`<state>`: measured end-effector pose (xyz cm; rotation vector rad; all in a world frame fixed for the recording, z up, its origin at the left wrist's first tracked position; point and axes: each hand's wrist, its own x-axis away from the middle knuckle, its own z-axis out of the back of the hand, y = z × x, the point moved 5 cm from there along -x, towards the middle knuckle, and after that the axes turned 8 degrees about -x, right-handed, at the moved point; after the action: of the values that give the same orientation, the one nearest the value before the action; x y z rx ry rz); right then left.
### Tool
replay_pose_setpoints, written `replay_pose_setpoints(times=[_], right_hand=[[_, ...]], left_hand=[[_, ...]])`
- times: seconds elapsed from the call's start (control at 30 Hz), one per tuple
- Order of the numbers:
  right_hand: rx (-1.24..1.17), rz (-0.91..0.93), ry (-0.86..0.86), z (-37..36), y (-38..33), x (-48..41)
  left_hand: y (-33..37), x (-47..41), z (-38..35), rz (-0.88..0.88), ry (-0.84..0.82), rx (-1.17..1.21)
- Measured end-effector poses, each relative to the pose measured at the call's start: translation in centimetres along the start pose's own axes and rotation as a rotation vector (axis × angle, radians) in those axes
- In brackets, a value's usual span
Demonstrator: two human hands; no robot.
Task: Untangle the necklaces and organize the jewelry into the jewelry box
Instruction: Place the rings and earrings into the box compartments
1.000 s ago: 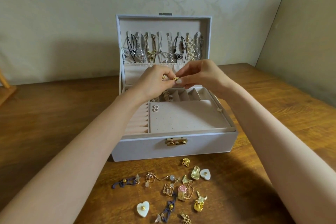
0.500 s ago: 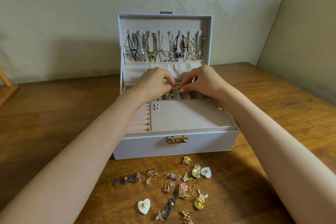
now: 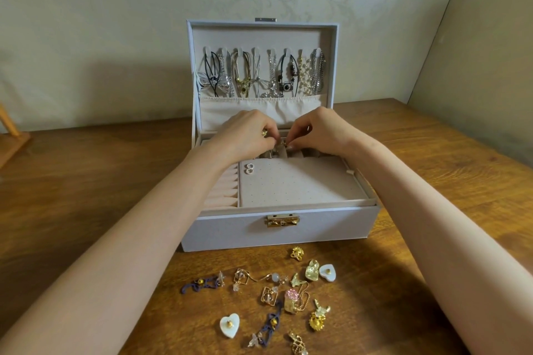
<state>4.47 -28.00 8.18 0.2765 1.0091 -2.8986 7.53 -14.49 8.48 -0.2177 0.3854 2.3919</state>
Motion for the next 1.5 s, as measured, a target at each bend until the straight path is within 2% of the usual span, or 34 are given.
replay_pose_setpoints(times=[0.17,0.3,0.43,0.63,0.8,0.9,1.0,1.17,1.37,1.5], right_hand=[[-0.004,0.001,-0.017,0.0,-0.1,0.1],[0.002,0.000,0.049,0.4,0.3,-0.2],[0.032,0.029,0.072,-0.1,0.4,-0.4],[0.013,0.051,0.077,0.5,0.2,-0.3],[-0.266,0.179,0.029,1.8,-1.6,0.5],[-0.325,0.235,-0.005,1.2,-2.6,0.7],[-0.360,0.270,0.042,1.3,-2.7,0.7],[-0.401,0.245,0.132,2.0,-1.9,0.4],[-0.494,0.200,0.082,2.0,-1.7,0.5],[-0.667,0.158,0.064,1.9,-1.7,0.6]], left_hand=[[0.2,0.0,0.5,0.030,0.036,0.196],[0.1,-0.1,0.9,0.062,0.095,0.294],[0.1,-0.2,0.8,0.073,0.103,0.348],[-0.1,-0.2,0.2,0.054,0.055,0.570],[0.1,0.0,0.9,0.025,0.138,0.639],[0.0,0.2,1.1,0.042,0.151,0.736],[-0.1,0.2,1.2,0.040,0.155,0.774],[0.1,0.1,1.0,0.001,0.104,0.835],[0.1,0.2,1.1,0.003,0.151,0.811],[-0.1,0.2,1.6,-0.014,0.210,0.805]])
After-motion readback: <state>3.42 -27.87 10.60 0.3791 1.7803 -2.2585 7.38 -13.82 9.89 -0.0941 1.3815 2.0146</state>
